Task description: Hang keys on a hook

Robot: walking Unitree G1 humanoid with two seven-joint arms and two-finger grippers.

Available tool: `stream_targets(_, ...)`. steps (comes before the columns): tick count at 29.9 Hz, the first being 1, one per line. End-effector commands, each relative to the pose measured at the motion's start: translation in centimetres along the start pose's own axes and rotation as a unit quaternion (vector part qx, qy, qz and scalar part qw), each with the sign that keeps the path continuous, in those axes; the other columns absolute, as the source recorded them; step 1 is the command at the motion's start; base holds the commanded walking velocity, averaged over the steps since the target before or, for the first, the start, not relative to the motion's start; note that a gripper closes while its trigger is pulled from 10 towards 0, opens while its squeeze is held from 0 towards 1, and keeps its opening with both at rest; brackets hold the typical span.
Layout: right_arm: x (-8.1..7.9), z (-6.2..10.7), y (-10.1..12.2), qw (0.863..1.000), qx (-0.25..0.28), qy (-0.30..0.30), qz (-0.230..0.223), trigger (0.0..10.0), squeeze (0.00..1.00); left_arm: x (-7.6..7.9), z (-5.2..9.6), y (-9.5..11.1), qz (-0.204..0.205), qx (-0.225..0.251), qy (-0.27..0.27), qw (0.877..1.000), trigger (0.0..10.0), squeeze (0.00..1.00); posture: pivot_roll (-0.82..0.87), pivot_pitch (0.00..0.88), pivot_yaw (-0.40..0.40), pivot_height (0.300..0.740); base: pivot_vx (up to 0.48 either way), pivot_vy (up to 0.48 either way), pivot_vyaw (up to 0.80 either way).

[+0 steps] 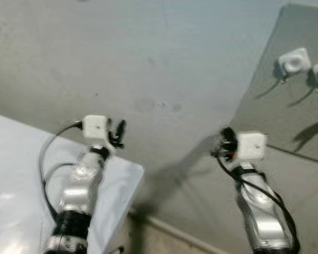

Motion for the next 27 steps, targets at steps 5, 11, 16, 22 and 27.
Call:
stream_targets(5,0.73,-0.38,0.32,1.000,-0.002,-0.008,0.001,10.0,0.00,1.97,-0.05,1.47,-0.026,0.038,-0.050,0.998,10.0,0.00,-0.10,0.000,-0.018,0.740,0.000,0.000,0.00)
stream_targets(11,0.56,-0.42,0.35,1.000,-0.002,-0.002,0.000,10.0,0.00,1.92,-0.05,1.57,-0.024,0.041,-0.046,0.998,10.0,0.00,-0.09,0.000,-0.019,0.740,0.000,0.000,0.00)
stream_targets(16,0.43,-0.41,0.50,1.000,0.000,0.005,-0.004,10.0,0.00,2.24,0.14,1.98,-0.021,0.051,-0.059,0.997,10.0,0.00,-0.09,0.000,-0.021,0.740,0.000,0.000,0.00)
stream_targets(22,0.27,-0.41,0.59,1.000,0.001,0.014,-0.006,10.0,0.00,2.52,0.19,1.98,-0.013,0.050,-0.064,0.997,10.0,0.00,-0.09,0.000,-0.027,0.740,0.000,0.000,0.00)
stream_targets(27,0.21,-0.45,0.69,1.000,0.001,0.018,-0.006,10.0,0.00,2.45,0.14,1.82,0.004,0.040,-0.055,0.998,10.0,0.00,-0.09,0.000,-0.030,0.740,0.000,0.000,0.00)
Point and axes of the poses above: a point about 5 cm out from each wrist's last joint towards the gripper, its own z axis pointing back from the gripper into the wrist, its own y axis along the axis of the wrist's last joint, x = y × z, the point moved 1 cm from there along -z, pointing out of the wrist towards the gripper, and after that the axes turned 12 degrees about -z, right-handed, at the moved point
